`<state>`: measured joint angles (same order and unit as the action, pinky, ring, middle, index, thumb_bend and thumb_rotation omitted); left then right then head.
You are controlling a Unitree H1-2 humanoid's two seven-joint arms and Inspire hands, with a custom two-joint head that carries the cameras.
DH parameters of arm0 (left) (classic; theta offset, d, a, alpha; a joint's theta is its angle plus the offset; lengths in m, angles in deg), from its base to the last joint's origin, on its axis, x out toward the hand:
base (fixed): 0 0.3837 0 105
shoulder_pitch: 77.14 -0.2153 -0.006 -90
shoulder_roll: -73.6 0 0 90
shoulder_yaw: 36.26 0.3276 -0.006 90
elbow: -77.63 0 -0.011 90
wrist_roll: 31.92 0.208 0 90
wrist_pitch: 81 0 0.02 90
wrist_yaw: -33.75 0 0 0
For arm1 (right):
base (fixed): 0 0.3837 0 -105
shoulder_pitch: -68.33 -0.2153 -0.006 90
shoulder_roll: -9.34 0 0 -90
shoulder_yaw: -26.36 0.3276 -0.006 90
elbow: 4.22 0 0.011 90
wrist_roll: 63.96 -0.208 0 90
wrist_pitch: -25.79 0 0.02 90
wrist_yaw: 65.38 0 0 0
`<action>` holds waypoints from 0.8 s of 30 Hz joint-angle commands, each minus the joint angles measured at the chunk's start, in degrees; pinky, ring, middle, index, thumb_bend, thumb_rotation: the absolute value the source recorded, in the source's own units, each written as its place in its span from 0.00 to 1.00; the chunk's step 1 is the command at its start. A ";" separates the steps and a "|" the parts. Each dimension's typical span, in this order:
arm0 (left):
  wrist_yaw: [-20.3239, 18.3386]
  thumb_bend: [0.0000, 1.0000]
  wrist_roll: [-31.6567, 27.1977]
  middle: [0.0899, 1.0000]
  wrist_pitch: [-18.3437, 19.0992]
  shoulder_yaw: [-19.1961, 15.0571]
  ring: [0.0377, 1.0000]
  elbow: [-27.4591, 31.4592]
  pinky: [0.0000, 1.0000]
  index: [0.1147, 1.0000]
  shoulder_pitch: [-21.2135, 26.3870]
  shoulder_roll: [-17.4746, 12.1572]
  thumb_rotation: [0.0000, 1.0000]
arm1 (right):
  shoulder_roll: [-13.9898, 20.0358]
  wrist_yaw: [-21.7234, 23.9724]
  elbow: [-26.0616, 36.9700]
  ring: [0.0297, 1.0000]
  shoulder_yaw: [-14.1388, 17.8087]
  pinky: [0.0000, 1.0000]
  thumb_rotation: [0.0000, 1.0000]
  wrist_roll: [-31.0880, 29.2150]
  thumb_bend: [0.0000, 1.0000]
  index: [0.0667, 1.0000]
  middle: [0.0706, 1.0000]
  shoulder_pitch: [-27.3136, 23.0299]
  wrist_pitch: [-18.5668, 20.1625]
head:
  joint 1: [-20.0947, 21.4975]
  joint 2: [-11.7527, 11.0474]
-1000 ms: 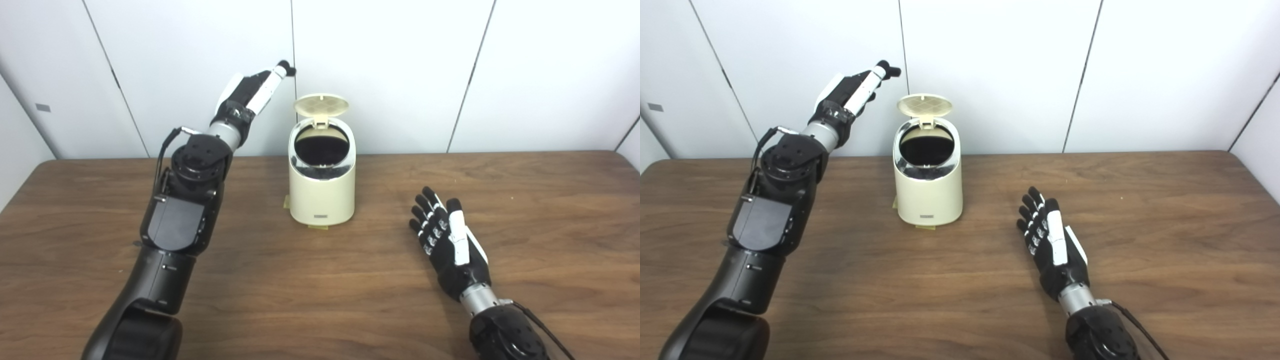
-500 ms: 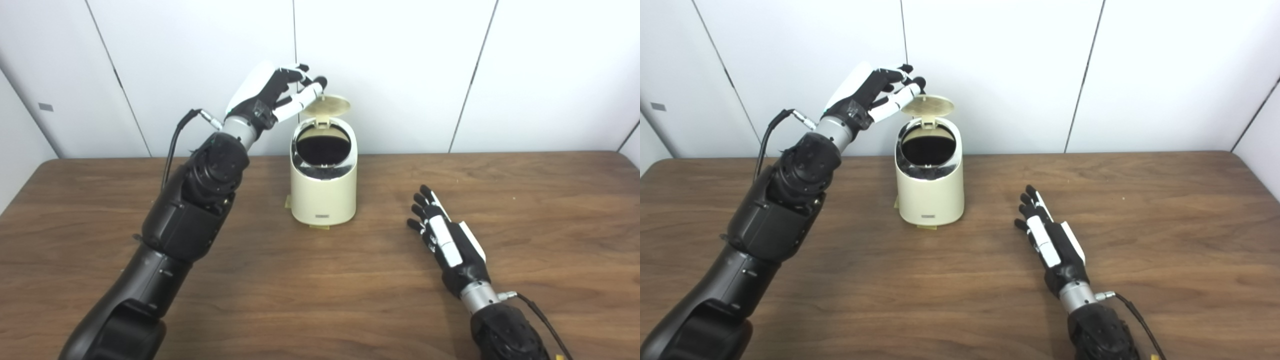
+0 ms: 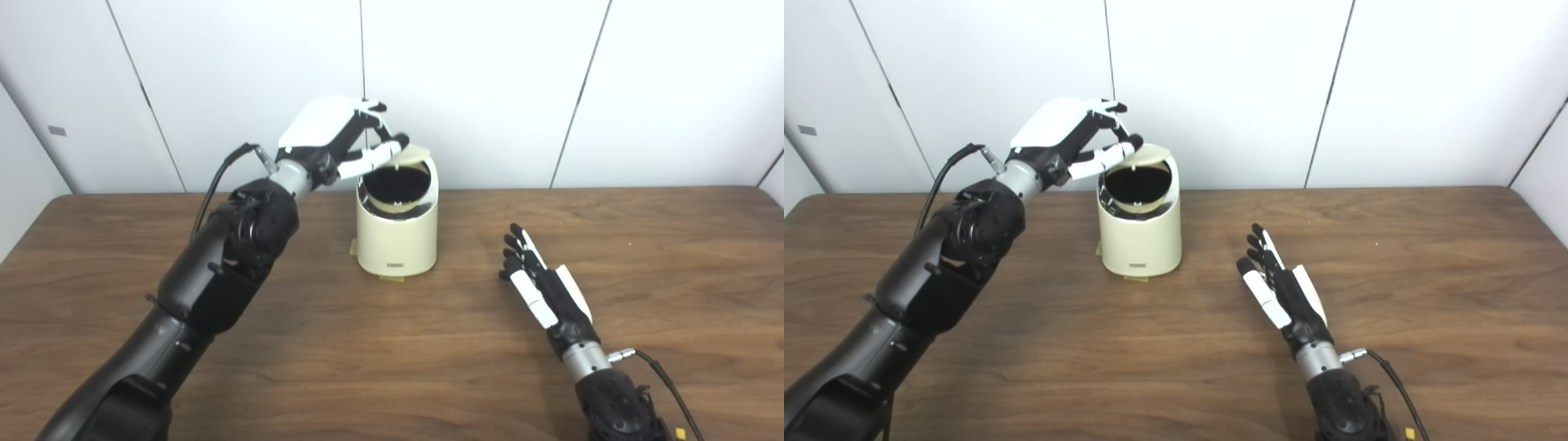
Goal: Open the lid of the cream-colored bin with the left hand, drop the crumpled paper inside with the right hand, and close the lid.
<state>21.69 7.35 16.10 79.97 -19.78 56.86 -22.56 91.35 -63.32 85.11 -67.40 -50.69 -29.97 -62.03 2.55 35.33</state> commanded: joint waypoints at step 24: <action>1.28 0.51 14.32 0.90 -6.96 1.65 0.96 3.66 0.93 0.61 -5.94 -0.01 0.94 | 2.86 1.99 7.07 0.99 -0.47 0.98 1.00 3.13 0.62 1.00 1.00 -1.50 5.79 | 1.01 2.79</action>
<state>23.98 20.64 9.93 80.89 -16.77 50.72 -22.53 93.68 -60.99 89.63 -68.34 -47.13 -29.59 -55.33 3.52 37.88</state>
